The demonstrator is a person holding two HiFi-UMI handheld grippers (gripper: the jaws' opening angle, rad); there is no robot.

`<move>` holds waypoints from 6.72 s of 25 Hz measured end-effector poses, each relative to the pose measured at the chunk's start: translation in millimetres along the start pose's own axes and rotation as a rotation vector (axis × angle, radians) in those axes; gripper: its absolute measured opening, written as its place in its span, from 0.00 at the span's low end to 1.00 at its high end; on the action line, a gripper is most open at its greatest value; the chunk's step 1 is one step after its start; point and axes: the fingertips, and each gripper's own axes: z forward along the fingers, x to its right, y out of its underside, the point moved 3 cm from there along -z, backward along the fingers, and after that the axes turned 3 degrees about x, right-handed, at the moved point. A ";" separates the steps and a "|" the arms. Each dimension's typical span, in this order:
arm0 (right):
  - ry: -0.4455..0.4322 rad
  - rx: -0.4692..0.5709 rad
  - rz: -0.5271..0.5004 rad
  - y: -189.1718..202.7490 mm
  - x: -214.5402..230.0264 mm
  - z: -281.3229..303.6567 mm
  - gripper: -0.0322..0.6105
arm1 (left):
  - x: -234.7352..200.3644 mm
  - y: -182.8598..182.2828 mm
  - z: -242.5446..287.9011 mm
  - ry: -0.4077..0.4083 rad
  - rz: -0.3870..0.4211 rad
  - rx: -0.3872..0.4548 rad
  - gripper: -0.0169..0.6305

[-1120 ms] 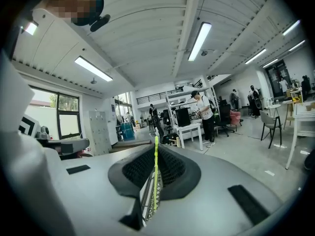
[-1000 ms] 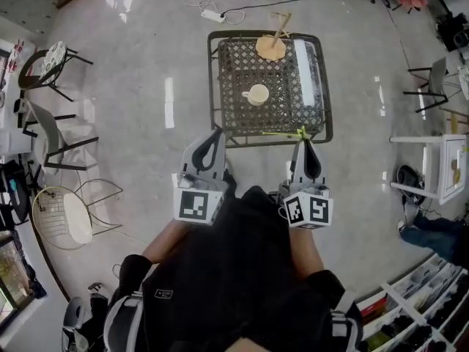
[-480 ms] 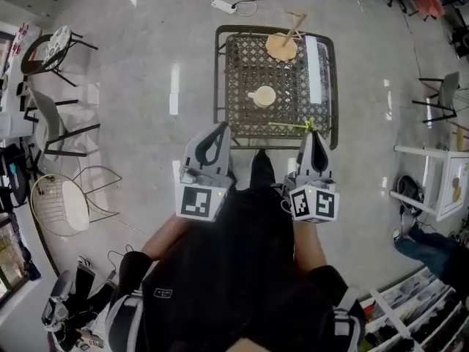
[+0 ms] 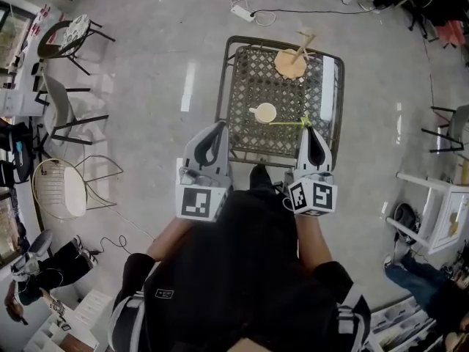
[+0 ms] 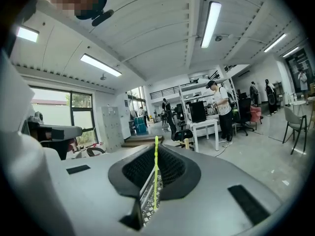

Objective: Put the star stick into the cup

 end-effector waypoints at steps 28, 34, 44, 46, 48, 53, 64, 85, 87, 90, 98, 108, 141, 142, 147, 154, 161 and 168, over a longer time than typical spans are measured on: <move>-0.105 -0.283 -0.025 132.8 48.1 116.4 0.08 | -0.6 17.8 81.3 -0.073 -0.012 -0.045 0.05; -0.107 -0.331 -0.023 156.3 48.6 127.1 0.08 | -4.0 20.3 88.2 -0.065 -0.010 -0.047 0.05; -0.103 -0.428 -0.020 192.3 52.7 138.9 0.08 | -6.2 22.8 90.1 -0.058 -0.017 -0.056 0.05; -0.107 -0.440 -0.024 196.1 53.5 141.3 0.08 | -7.1 22.3 90.1 -0.060 -0.019 -0.055 0.05; -0.112 -0.453 -0.025 199.8 54.0 143.9 0.08 | -8.4 22.2 90.4 -0.061 -0.017 -0.056 0.05; -0.132 -0.497 -0.025 211.5 51.8 147.1 0.08 | -11.1 22.3 89.5 -0.062 -0.023 -0.054 0.05; -0.141 -0.516 -0.042 221.3 53.7 157.9 0.08 | -13.9 21.1 91.1 -0.060 -0.025 -0.054 0.05; -0.182 -0.541 -0.049 232.8 56.8 198.5 0.08 | -20.9 23.4 99.8 -0.059 -0.037 -0.061 0.05; -0.181 -0.545 -0.051 234.7 57.9 202.7 0.08 | -21.7 24.4 101.4 -0.059 -0.037 -0.063 0.05; -0.181 -0.547 -0.050 236.7 59.1 208.2 0.08 | -22.4 24.9 103.1 -0.059 -0.039 -0.067 0.05; -0.175 -0.560 -0.048 240.3 63.0 219.4 0.08 | -26.0 22.1 106.5 -0.054 -0.037 -0.066 0.05; -0.171 -0.569 -0.037 244.1 66.3 227.5 0.08 | -30.4 21.5 107.2 -0.058 -0.039 -0.072 0.05; -0.032 -0.451 0.027 181.7 79.0 171.9 0.09 | -13.8 0.6 77.4 0.005 -0.032 -0.010 0.05; -0.025 -0.438 0.035 175.1 77.2 166.9 0.09 | -13.7 -0.8 75.4 0.006 -0.033 -0.006 0.05; 0.002 -0.359 0.071 136.4 66.1 139.7 0.09 | -12.1 -6.6 66.3 0.015 -0.031 0.014 0.05; 0.030 -0.229 0.082 76.1 51.9 98.8 0.09 | -8.8 -10.6 55.2 0.030 -0.033 0.032 0.05; 0.026 -0.144 0.056 35.1 34.7 59.9 0.08 | -3.8 -11.3 51.5 0.046 -0.038 0.029 0.05; 0.002 -0.103 0.043 15.0 12.4 28.9 0.08 | -3.2 -9.5 48.8 0.050 -0.041 0.031 0.05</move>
